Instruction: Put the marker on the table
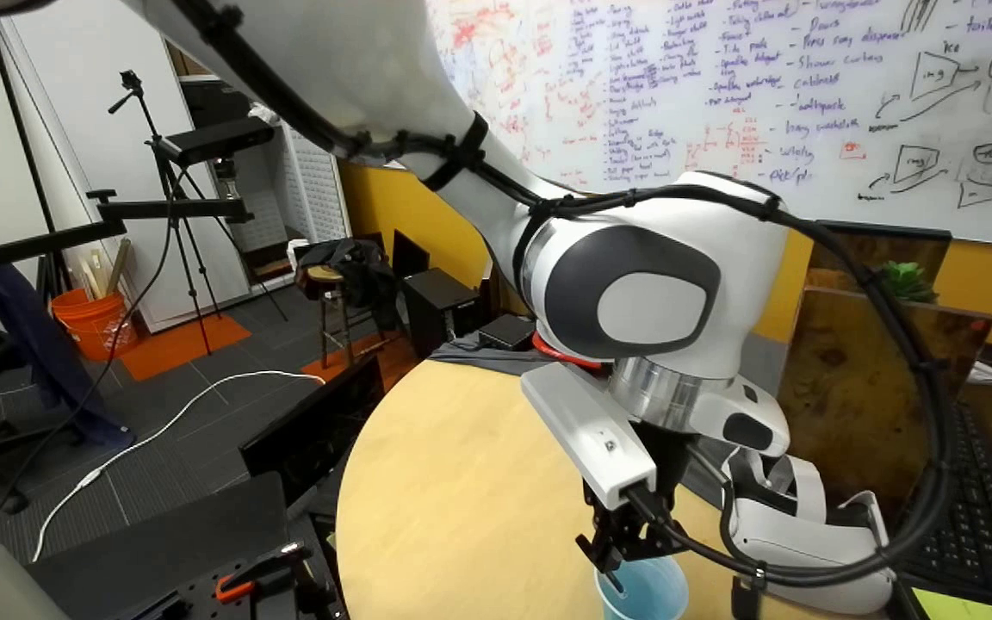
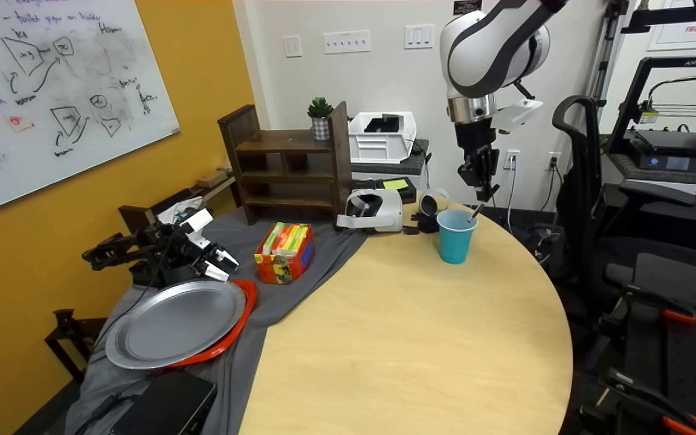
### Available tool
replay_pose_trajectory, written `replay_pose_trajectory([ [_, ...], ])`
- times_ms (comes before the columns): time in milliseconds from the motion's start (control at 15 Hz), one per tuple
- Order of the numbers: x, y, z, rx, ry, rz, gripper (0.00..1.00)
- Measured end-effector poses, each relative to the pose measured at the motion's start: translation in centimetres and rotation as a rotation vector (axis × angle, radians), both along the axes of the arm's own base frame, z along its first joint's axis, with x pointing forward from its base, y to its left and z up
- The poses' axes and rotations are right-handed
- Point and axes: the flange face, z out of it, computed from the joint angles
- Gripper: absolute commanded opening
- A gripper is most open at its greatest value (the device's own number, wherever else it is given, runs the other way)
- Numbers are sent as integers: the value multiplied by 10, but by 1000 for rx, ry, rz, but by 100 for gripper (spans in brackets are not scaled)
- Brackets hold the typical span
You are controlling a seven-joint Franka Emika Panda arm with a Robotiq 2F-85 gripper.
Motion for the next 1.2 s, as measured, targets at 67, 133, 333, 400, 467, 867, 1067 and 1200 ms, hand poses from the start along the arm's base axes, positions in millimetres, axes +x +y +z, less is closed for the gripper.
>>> replay_pose_trajectory([
  [67, -1, 2, 5, -6, -4, 5, 3],
  [133, -2, 5, 9, -13, -9, 13, 3],
  [333, -5, 14, 23, -36, -23, 33, 3],
  [400, -5, 18, 27, -45, -27, 47, 3],
  [467, -4, 22, 31, -54, -32, 61, 3],
  [867, 6, 62, 44, -135, -54, 157, 3],
  [1067, 11, 88, 46, -166, -62, 220, 3],
  [1200, 14, 107, 46, -180, -68, 261, 3],
])
